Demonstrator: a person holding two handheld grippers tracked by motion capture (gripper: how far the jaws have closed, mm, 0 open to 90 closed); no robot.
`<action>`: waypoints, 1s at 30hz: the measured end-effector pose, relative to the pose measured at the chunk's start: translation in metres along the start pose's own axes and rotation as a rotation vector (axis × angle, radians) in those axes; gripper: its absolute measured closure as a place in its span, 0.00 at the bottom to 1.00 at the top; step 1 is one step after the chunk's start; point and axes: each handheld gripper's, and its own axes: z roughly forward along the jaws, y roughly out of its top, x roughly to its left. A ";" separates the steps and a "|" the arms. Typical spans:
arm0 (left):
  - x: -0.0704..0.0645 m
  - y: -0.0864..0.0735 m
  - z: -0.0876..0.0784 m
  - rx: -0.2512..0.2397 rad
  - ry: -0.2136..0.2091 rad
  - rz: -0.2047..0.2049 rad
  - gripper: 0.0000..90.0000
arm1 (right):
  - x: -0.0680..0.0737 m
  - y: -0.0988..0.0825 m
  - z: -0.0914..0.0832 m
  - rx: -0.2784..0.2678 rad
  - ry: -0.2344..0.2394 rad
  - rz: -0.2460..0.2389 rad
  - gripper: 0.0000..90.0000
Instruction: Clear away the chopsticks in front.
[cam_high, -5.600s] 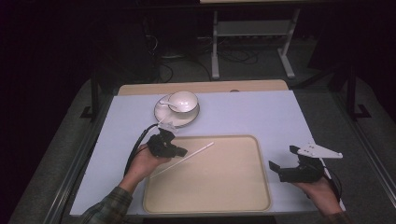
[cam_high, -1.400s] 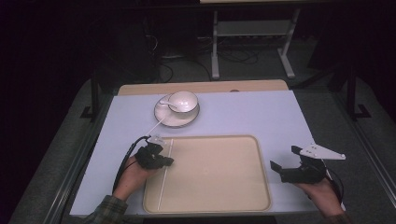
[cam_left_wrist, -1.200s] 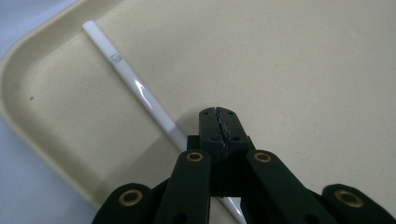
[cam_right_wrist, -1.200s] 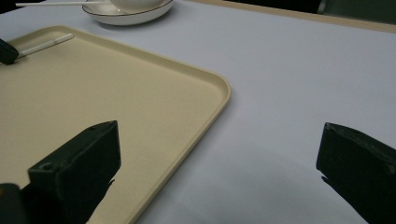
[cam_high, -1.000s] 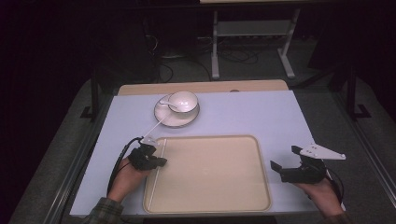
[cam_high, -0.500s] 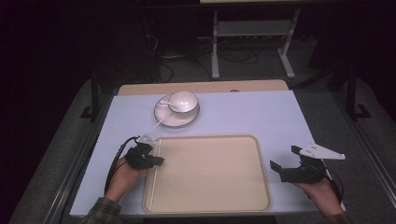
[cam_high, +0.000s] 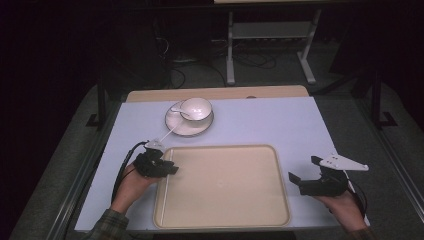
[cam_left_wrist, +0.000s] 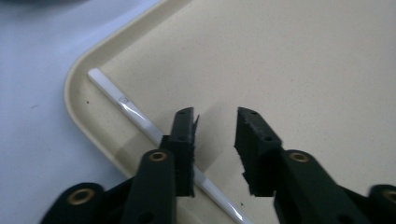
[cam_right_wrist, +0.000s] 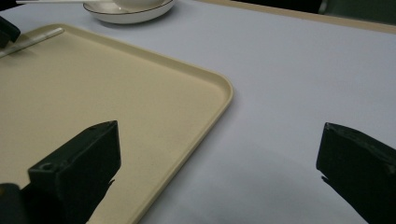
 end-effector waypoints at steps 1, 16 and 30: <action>0.001 0.002 -0.001 0.006 0.007 0.001 0.67 | 0.000 0.000 0.000 0.001 0.000 -0.003 0.00; 0.015 0.022 -0.011 -0.007 0.017 -0.015 0.25 | 0.000 -0.001 -0.001 -0.003 0.003 0.002 0.00; 0.040 0.038 -0.018 -0.003 0.042 -0.027 0.15 | -0.002 -0.001 0.000 0.000 -0.005 0.005 0.00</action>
